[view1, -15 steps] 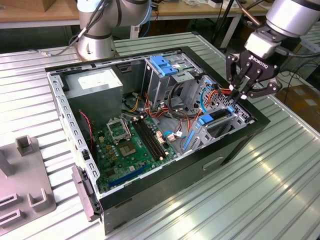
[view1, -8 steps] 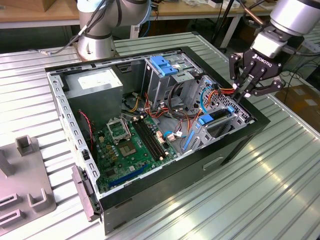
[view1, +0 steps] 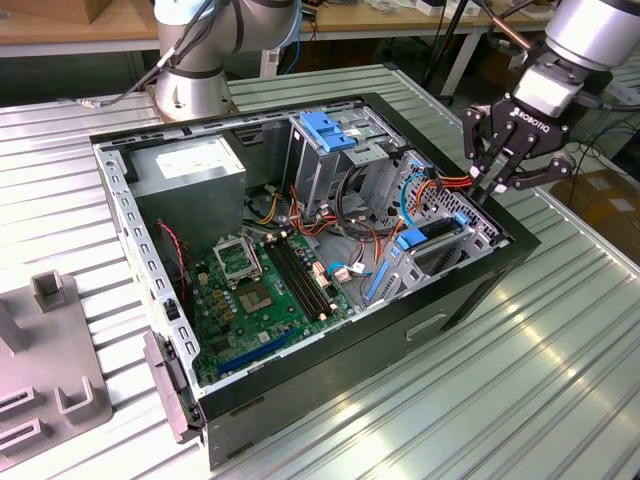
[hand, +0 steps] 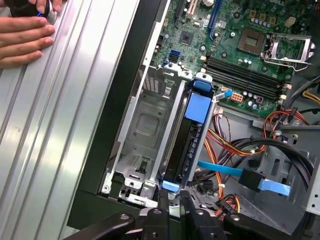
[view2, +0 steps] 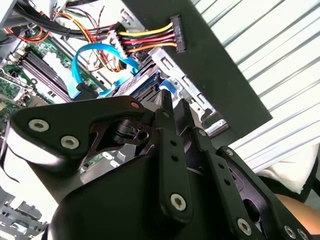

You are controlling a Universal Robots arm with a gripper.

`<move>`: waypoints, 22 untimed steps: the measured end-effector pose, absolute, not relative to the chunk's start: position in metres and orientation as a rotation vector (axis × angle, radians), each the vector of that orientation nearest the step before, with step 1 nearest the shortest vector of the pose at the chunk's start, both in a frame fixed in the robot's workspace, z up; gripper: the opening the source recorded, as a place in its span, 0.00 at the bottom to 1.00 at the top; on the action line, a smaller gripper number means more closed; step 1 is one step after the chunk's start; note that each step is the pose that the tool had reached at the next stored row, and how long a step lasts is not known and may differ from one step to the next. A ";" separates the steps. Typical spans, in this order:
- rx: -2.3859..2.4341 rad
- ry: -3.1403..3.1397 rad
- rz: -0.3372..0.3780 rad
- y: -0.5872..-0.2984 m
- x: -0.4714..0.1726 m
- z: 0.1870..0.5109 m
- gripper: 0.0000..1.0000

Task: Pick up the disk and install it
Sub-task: 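Insert the first disk wire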

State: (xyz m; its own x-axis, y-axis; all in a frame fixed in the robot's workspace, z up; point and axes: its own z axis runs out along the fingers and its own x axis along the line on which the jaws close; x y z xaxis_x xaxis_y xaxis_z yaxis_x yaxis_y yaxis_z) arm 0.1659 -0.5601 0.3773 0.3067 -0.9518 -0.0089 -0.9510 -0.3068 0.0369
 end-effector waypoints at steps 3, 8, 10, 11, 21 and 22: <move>2.527 -1.825 -0.045 -0.560 0.172 0.377 0.24; 2.562 -1.773 -0.044 -0.559 0.179 0.377 0.24; 2.588 -1.734 -0.044 -0.559 0.179 0.377 0.24; 2.603 -1.712 -0.044 -0.559 0.180 0.377 0.24; 2.679 -1.585 -0.044 -0.559 0.182 0.381 0.24; 2.684 -1.576 -0.044 -0.558 0.183 0.381 0.24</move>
